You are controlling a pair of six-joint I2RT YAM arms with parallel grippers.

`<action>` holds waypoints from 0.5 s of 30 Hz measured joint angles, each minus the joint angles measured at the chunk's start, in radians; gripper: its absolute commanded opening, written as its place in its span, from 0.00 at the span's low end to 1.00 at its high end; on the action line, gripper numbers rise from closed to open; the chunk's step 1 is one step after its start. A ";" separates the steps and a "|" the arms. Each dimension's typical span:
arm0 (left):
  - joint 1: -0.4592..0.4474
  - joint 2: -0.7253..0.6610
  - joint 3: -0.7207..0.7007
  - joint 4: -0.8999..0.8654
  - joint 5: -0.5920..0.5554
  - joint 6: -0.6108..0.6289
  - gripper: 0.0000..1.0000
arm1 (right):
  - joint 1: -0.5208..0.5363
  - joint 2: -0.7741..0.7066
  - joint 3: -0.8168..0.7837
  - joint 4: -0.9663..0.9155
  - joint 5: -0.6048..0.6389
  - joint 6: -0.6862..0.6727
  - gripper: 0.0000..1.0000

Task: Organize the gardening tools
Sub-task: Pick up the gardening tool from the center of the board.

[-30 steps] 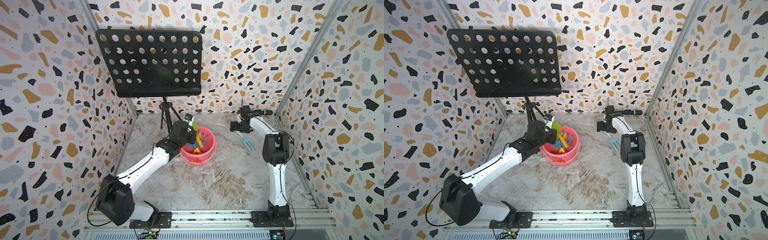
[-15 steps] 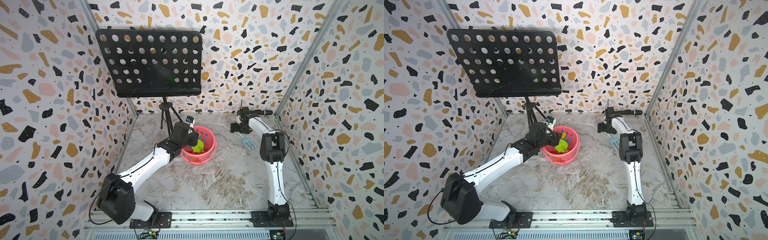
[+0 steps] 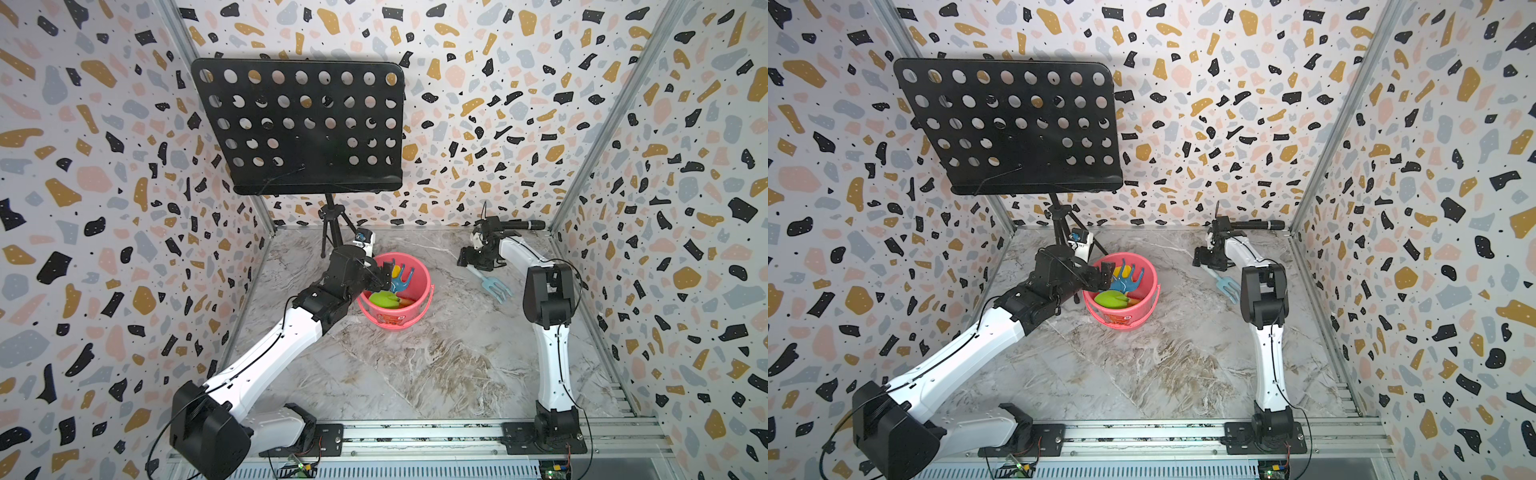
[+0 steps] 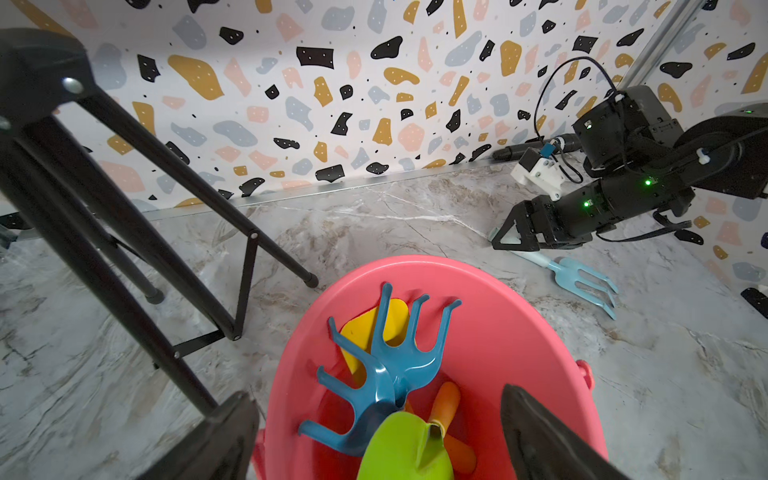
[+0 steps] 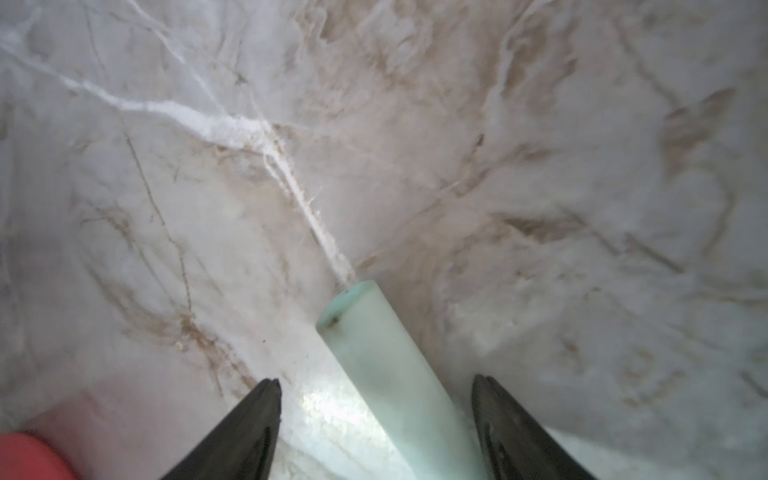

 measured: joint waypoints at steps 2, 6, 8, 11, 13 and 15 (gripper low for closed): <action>0.000 -0.015 0.000 -0.011 -0.005 -0.010 0.97 | 0.007 -0.034 -0.061 0.020 -0.029 0.015 0.74; 0.000 -0.035 0.000 -0.024 -0.006 -0.029 0.97 | 0.025 -0.110 -0.194 0.058 -0.086 0.047 0.72; 0.000 -0.039 0.000 -0.027 -0.004 -0.035 0.97 | 0.032 -0.154 -0.269 0.078 -0.111 0.060 0.70; 0.000 -0.040 0.000 -0.034 0.002 -0.045 0.97 | 0.044 -0.212 -0.364 0.095 -0.145 0.070 0.71; 0.000 -0.040 0.000 -0.037 0.006 -0.055 0.97 | 0.053 -0.244 -0.415 0.103 -0.165 0.074 0.73; 0.000 -0.040 0.000 -0.037 0.006 -0.061 0.97 | 0.061 -0.273 -0.462 0.110 -0.183 0.077 0.74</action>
